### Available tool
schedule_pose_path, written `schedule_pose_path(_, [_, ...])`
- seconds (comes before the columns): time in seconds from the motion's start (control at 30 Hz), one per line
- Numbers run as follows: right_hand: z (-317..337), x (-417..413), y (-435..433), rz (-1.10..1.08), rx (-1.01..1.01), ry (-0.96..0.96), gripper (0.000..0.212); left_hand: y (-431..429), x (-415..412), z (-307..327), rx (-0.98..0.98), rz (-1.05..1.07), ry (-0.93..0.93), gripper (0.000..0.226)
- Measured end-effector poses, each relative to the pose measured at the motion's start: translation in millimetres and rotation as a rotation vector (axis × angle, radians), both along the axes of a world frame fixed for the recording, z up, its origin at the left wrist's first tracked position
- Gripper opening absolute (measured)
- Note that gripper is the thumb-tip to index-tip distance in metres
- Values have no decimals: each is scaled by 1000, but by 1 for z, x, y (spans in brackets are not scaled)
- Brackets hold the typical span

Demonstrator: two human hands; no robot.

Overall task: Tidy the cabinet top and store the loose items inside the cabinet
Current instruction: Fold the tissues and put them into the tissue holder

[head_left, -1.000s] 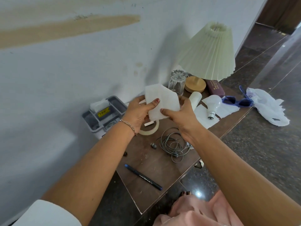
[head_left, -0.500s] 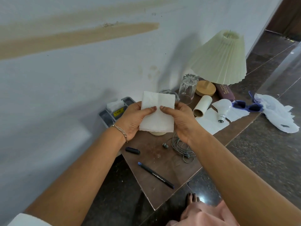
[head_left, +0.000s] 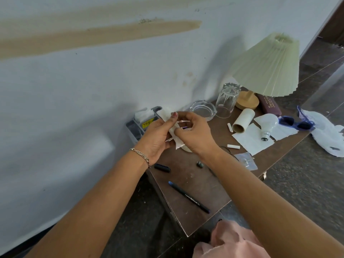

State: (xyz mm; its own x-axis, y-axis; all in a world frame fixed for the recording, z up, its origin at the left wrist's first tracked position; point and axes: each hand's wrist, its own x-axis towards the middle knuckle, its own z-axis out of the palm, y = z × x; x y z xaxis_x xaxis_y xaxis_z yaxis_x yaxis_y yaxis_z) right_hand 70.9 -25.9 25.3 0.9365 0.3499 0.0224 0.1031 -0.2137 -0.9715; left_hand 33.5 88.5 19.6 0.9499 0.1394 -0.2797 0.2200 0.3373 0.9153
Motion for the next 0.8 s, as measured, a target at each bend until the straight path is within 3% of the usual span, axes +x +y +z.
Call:
schedule_pose_path(0.13, [2, 3, 16, -5, 23, -34, 34, 18, 0, -2, 55, 98, -7, 21])
schedule_pose_path(0.23, [4, 16, 29, 30, 44, -30, 44, 35, 5, 5, 137, 142, -54, 25])
schedule_pose_path(0.33, [9, 30, 41, 188, -123, -2, 55, 50, 10, 17, 264, 154, -104, 28])
schedule_pose_path(0.6, [-3, 67, 66, 144, -342, -207, 26, 88, 17, 29, 507, 90, -111, 10])
schedule_pose_path(0.8, [-17, 72, 73, 210, -528, -305, 16, 103, 16, 13, 823, 93, -63, 32])
